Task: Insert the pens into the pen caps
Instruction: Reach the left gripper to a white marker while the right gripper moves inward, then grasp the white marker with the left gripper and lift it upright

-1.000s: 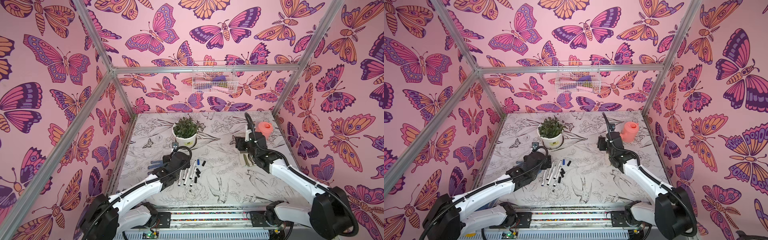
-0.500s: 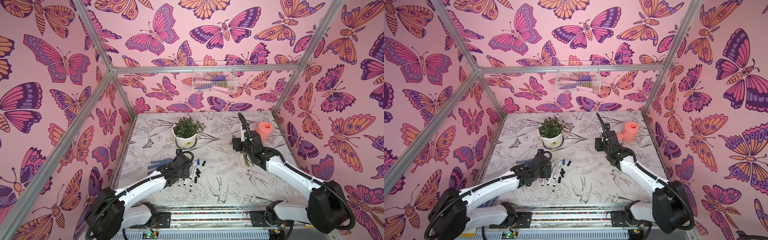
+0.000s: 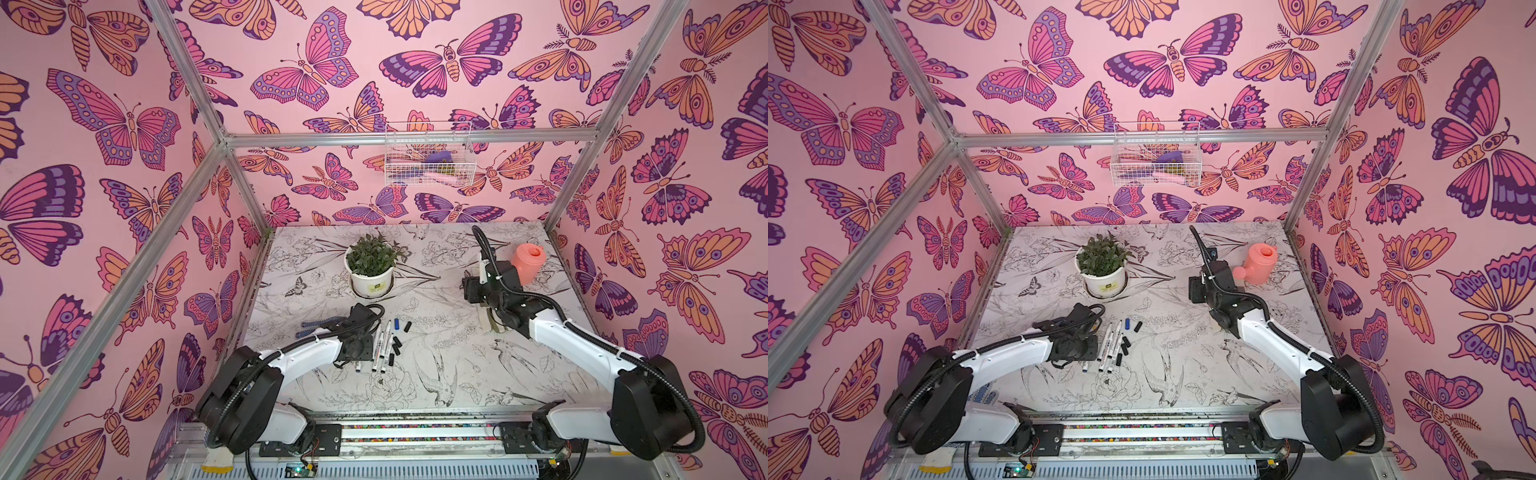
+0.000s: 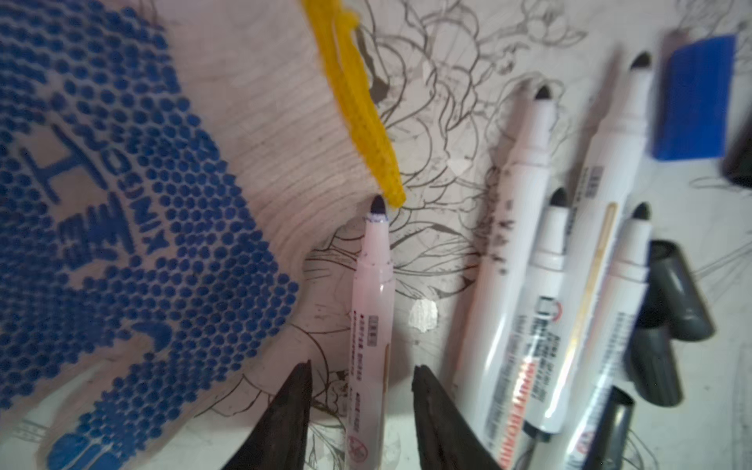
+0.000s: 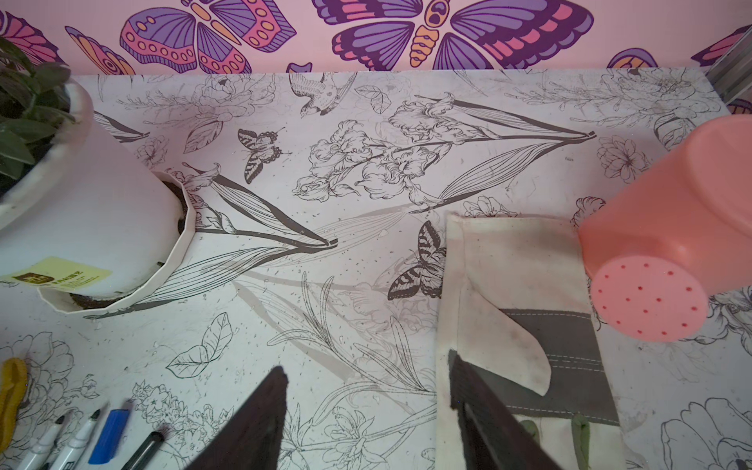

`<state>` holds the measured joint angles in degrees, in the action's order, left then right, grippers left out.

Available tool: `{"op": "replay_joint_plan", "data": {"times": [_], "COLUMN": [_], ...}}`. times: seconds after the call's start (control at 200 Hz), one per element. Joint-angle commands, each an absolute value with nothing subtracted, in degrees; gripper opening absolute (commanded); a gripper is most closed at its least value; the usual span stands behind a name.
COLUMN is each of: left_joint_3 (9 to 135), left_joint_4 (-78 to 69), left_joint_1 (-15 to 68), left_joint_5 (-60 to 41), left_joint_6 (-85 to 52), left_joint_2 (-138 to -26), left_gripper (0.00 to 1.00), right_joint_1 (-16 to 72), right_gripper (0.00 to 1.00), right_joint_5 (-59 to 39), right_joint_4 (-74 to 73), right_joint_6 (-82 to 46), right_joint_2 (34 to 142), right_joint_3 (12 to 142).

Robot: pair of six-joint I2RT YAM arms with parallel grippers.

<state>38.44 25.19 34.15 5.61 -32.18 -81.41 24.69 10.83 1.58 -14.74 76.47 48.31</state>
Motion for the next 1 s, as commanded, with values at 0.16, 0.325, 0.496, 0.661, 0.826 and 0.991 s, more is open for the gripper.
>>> {"op": "replay_joint_plan", "data": {"times": [0.16,0.325,0.496,0.661,0.826,0.991], "left_joint_3": [39.6,40.3,43.2,42.4,39.6,40.7], "left_joint_4": [29.1,30.0,28.1,14.7,0.6,-3.6], "left_joint_1": [33.9,33.8,33.9,33.9,34.0,36.6], "left_joint_5": [5.7,4.7,2.1,-6.0,-9.1,-7.2], "left_joint_6": [-32.7,-33.0,-31.0,-25.8,-25.4,-23.4], "left_joint_2": [-84.0,-84.1,-78.4,-66.4,-61.8,-63.7], "left_gripper": [0.31,0.14,0.0,0.0,0.0,0.0], "right_joint_1": [24.9,24.9,26.2,30.2,35.5,38.3], "right_gripper": [0.65,0.65,0.65,0.66,0.66,0.66], "right_joint_5": [10.8,10.4,6.2,-9.7,-23.1,-29.4], "right_joint_4": [3.0,3.1,3.3,3.1,3.3,1.3], "right_joint_6": [-14.1,-14.9,-16.7,-16.6,-17.7,-19.9], "right_joint_2": [76.9,76.8,76.4,77.3,81.3,84.6], "right_joint_3": [50.2,50.3,50.7,54.0,59.9,64.8]}}
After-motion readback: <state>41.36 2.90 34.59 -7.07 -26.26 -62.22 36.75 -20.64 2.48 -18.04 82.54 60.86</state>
